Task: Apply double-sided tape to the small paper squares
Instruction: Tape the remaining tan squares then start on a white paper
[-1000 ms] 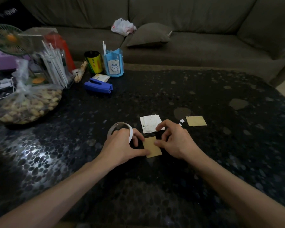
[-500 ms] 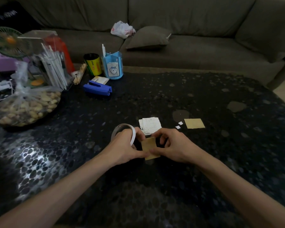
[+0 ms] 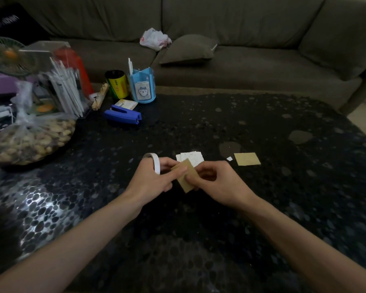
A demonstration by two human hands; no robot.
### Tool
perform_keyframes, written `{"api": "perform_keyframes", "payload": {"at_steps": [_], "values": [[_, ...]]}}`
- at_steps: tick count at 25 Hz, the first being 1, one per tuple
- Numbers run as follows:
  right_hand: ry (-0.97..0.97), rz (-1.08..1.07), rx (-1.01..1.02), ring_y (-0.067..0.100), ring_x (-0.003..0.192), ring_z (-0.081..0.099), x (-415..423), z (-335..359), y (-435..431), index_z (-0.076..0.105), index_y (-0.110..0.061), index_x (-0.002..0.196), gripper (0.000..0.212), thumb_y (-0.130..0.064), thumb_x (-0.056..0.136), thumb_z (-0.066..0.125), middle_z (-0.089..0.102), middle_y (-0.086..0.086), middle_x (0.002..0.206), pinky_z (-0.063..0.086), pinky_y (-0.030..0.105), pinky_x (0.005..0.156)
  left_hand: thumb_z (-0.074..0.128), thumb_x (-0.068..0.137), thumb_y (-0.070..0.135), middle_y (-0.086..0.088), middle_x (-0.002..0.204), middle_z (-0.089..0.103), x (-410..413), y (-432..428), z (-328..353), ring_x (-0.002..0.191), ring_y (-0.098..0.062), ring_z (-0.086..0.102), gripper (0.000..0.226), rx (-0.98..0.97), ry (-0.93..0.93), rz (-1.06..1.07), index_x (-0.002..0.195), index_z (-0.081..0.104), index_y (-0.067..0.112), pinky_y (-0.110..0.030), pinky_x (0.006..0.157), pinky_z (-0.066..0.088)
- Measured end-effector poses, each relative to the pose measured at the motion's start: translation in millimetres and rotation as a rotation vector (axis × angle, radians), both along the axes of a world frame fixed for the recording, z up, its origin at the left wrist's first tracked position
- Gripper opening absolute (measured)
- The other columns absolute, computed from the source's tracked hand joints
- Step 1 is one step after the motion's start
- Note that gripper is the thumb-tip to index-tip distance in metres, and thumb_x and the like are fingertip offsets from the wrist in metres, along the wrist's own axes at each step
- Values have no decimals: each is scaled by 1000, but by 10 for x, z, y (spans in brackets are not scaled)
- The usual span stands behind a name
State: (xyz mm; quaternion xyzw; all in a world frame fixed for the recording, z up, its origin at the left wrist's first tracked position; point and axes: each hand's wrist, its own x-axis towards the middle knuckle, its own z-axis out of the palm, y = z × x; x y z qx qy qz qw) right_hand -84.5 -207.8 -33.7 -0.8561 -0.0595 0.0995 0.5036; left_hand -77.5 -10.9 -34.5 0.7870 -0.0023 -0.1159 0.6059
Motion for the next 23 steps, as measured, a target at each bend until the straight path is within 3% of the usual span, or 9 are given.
{"api": "perform_keyframes", "payload": {"at_steps": [5,9,13,17,23], "values": [[22,-139,229,7,100,74,-30,53,20,79,-23,109,14,-29,99,72,79,-9,102,59,32,95,77,91,28,-2,88,79,9,39,168,53,-8,51,17,-89,53,8,106,78,20,-14,48,43],[-80,-79,139,2,107,71,-42,75,28,77,-21,117,20,-25,99,70,78,-11,109,57,33,102,78,90,29,-4,90,79,-24,35,154,51,-6,50,18,-99,64,-9,106,79,22,-15,49,42],[-38,-133,274,1,97,74,-70,71,50,78,-22,113,18,-25,97,73,80,-11,103,58,23,85,76,91,28,-4,88,78,-49,17,150,55,-9,52,17,-99,8,24,105,79,20,-18,51,44],[-83,-99,225,0,104,73,-48,70,40,77,-22,117,20,-24,98,71,79,-13,108,58,25,94,74,92,31,-1,92,79,-72,12,169,54,-9,52,19,-80,11,-7,108,78,21,-18,53,46],[-70,-88,217,-4,98,72,-53,83,14,77,-24,115,19,-24,97,72,79,-15,104,57,14,83,72,95,24,-10,81,74,-77,-7,177,50,-9,51,15,-33,-74,-8,106,75,15,-16,49,44]]}}
